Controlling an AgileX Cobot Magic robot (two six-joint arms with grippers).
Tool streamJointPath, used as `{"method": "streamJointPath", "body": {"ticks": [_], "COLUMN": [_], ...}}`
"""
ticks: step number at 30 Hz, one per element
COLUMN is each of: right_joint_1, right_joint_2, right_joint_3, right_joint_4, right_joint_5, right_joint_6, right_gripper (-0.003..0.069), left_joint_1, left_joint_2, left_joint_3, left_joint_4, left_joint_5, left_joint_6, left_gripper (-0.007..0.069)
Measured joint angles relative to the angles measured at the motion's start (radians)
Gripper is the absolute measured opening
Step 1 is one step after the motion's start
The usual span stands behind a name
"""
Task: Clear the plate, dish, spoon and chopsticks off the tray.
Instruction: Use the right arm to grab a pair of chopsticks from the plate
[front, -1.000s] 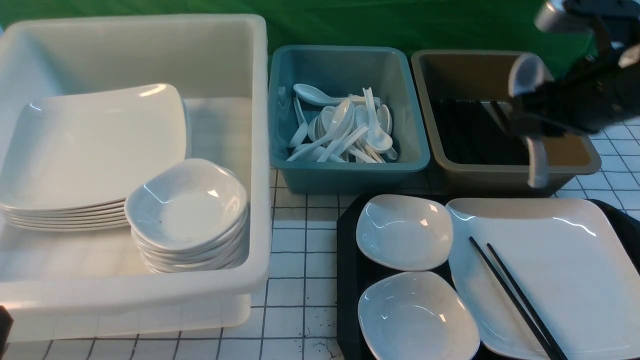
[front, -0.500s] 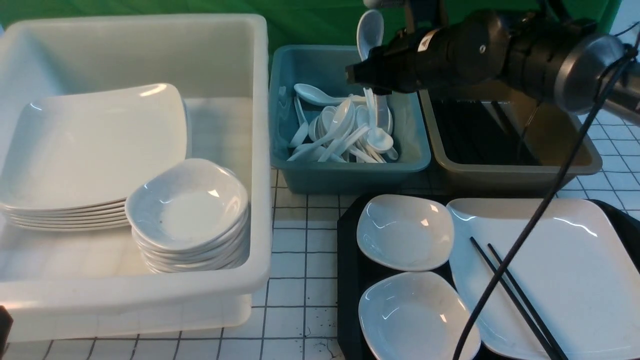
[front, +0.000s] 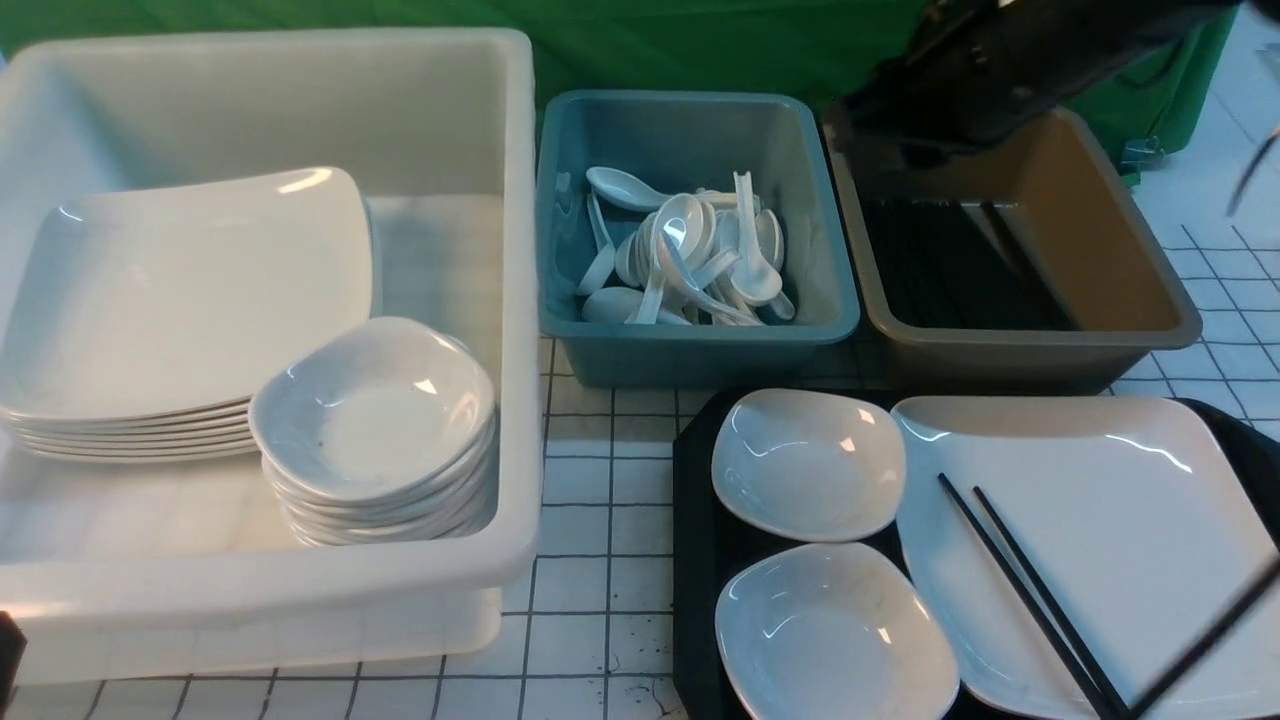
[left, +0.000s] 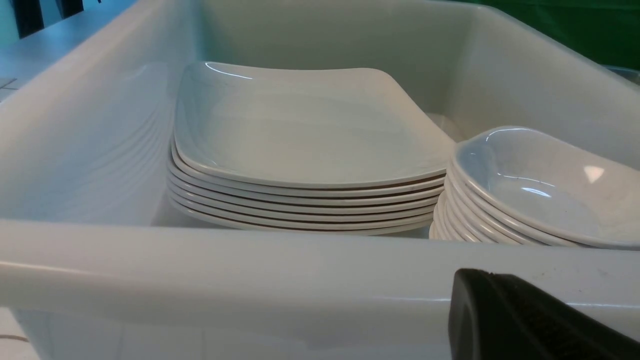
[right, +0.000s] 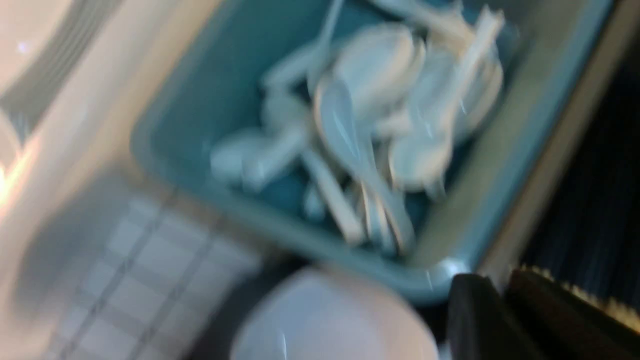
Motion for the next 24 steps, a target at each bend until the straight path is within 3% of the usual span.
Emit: {"method": "streamJointPath", "body": {"ticks": [3, 9, 11, 18, 20, 24], "right_joint_1": [-0.018, -0.024, -0.026, -0.026, -0.026, -0.026], "right_joint_2": [-0.121, -0.32, -0.384, -0.348, -0.314, -0.234], "right_joint_3": [0.092, 0.449, 0.685, 0.949, 0.96, 0.963], "right_joint_4": [-0.043, -0.07, -0.073, -0.078, -0.083, -0.088], "right_joint_5": [0.147, 0.156, 0.065, -0.094, -0.142, -0.238], "right_joint_6": [0.03, 0.111, 0.149, 0.166, 0.166, 0.166], "right_gripper": [0.001, 0.0025, 0.0095, 0.0416, 0.0456, 0.0466], "left_joint_1": [0.0, 0.0, 0.0, 0.0, 0.0, 0.0], "left_joint_2": [0.0, 0.0, 0.0, 0.0, 0.0, 0.0], "left_joint_3": [0.0, 0.0, 0.0, 0.0, 0.0, 0.0], "left_joint_4": [0.0, 0.0, 0.0, 0.0, 0.0, 0.0], "left_joint_5": [0.0, 0.0, 0.0, 0.0, 0.0, 0.0], "left_joint_6": [0.0, 0.0, 0.0, 0.0, 0.0, 0.0], "left_gripper": [0.0021, 0.0021, 0.0021, 0.0021, 0.0021, 0.0021]}}
